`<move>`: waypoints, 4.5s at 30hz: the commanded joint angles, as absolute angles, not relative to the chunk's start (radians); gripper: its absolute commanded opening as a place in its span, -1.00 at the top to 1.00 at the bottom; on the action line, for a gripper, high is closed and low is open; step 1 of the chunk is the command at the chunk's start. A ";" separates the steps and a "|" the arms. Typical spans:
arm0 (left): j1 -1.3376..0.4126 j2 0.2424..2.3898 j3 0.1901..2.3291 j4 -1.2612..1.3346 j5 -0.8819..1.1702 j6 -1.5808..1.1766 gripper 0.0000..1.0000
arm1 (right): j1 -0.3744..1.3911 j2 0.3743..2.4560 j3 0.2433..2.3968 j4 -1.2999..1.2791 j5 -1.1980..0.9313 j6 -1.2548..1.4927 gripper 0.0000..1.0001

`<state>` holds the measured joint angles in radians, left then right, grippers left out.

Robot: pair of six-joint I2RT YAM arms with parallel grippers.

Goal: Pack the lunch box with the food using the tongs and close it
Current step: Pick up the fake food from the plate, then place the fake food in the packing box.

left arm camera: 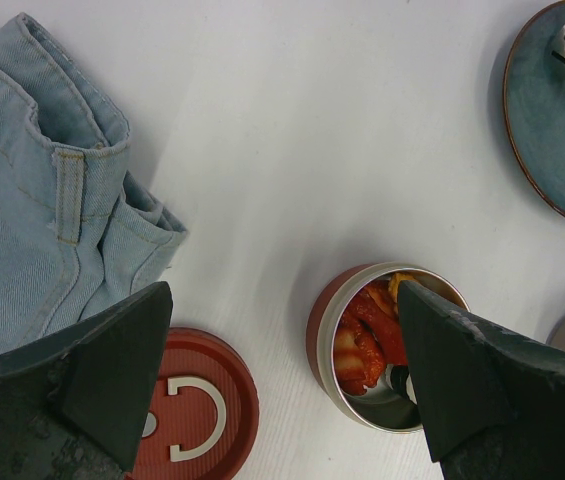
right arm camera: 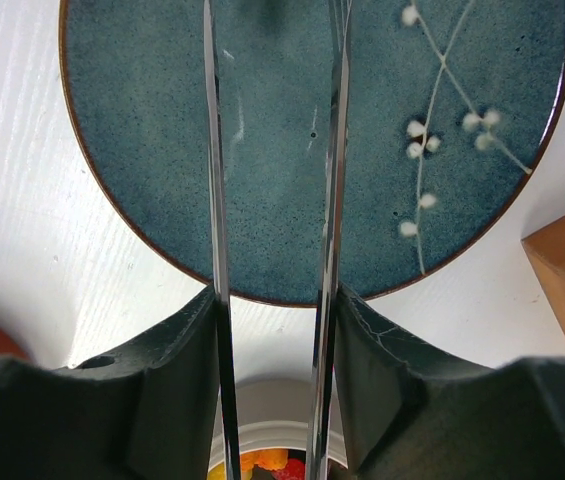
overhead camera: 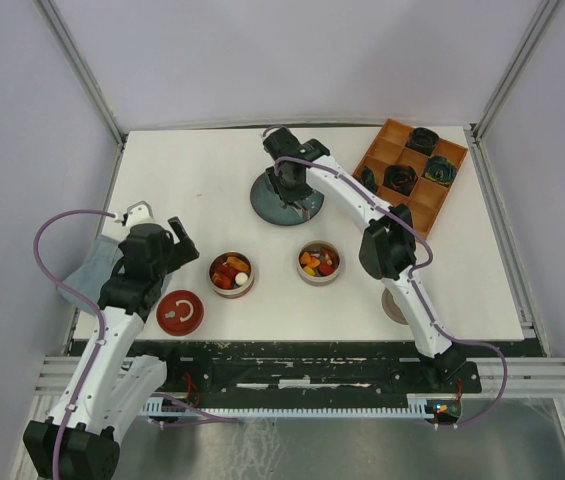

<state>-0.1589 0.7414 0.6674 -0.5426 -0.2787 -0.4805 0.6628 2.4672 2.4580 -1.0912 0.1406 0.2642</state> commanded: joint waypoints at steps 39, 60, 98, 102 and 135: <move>-0.155 0.744 0.670 -0.496 -0.279 -0.453 -0.99 | 0.659 2.215 2.287 -1.073 0.133 0.261 0.19; -0.155 0.727 0.671 -0.497 -0.289 -0.454 -0.99 | 0.661 1.690 1.742 -1.161 0.074 0.259 0.18; -0.156 0.744 0.670 -0.494 -0.278 -0.452 -0.99 | 0.743 1.658 1.562 -1.253 0.088 0.280 0.15; -0.156 0.745 0.671 -0.495 -0.279 -0.453 -0.99 | 0.746 1.664 1.558 -1.241 0.094 0.281 0.13; -0.157 0.752 0.671 -0.494 -0.272 -0.452 -0.99 | 0.767 1.664 1.588 -1.314 0.047 0.260 0.09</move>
<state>-0.1589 0.7513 0.6662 -0.5430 -0.2783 -0.4808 0.7593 1.6711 1.5524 -1.2758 0.0200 0.2642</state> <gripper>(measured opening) 0.994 0.463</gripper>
